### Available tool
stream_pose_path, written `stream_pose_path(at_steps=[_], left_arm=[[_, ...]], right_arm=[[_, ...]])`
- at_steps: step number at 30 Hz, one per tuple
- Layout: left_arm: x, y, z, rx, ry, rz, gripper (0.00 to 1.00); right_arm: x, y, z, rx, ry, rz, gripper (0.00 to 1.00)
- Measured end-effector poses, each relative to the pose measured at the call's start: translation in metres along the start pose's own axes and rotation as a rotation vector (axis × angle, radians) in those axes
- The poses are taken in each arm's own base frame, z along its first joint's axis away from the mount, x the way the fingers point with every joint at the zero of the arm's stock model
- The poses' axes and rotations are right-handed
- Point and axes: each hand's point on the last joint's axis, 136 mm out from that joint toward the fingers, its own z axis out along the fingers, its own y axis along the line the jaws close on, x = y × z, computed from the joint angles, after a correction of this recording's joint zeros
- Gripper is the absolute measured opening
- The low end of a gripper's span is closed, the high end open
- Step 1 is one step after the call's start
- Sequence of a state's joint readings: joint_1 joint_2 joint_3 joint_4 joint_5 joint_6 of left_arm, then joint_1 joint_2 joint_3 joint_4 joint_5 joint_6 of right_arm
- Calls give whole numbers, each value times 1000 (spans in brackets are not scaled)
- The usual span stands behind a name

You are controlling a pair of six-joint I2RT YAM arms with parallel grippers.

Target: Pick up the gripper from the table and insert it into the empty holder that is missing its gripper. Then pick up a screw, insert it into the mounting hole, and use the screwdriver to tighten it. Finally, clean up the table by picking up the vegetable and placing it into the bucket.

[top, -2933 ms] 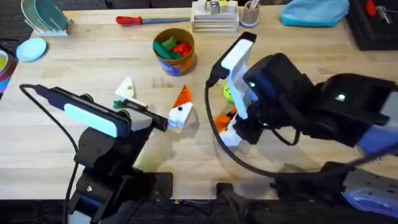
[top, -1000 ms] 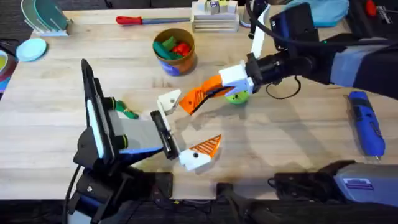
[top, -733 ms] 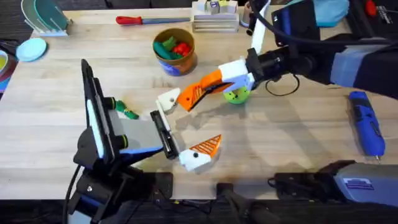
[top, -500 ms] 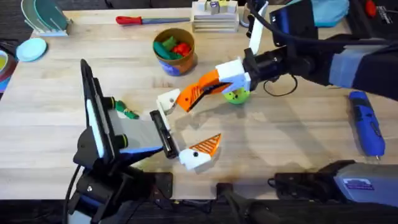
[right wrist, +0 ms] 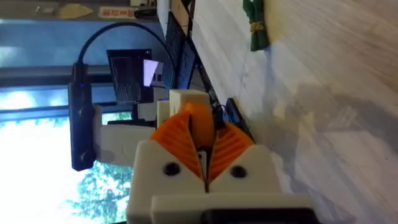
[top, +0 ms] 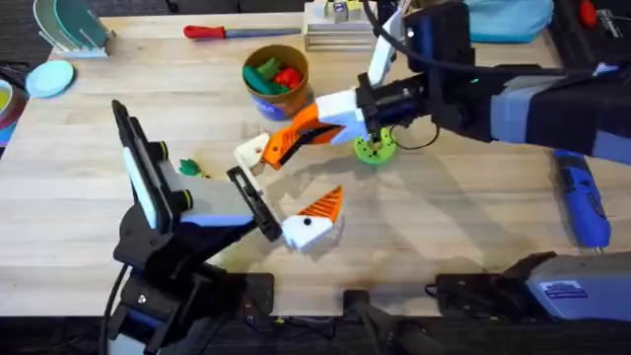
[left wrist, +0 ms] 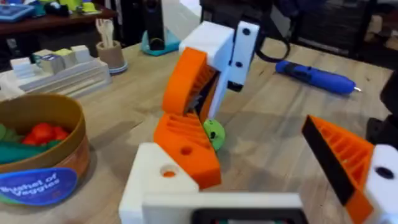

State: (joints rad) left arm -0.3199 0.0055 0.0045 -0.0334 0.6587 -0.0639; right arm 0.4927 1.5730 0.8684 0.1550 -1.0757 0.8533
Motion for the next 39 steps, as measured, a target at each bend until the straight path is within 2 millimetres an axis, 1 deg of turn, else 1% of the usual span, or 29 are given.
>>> stream_pose_path(at_steps=[10, 17, 21, 28, 39], left_arm=[[2, 15, -1, -82, 4, -83, 992], [2, 22, -1, -121, 1, -101, 993], [2, 26, -2, -143, -1, -101, 993], [0, 34, -3, -197, -12, -85, 993], [-1, 49, -7, -288, -22, -72, 993]], right_arm=[[-10, -9, 23, 119, -119, 71, 8], [-20, -6, 38, 181, -228, 67, 8], [-22, -6, 40, 188, -253, 76, 8], [-26, 0, 43, 171, -276, 67, 8], [-20, 5, 46, 151, -242, 59, 8]])
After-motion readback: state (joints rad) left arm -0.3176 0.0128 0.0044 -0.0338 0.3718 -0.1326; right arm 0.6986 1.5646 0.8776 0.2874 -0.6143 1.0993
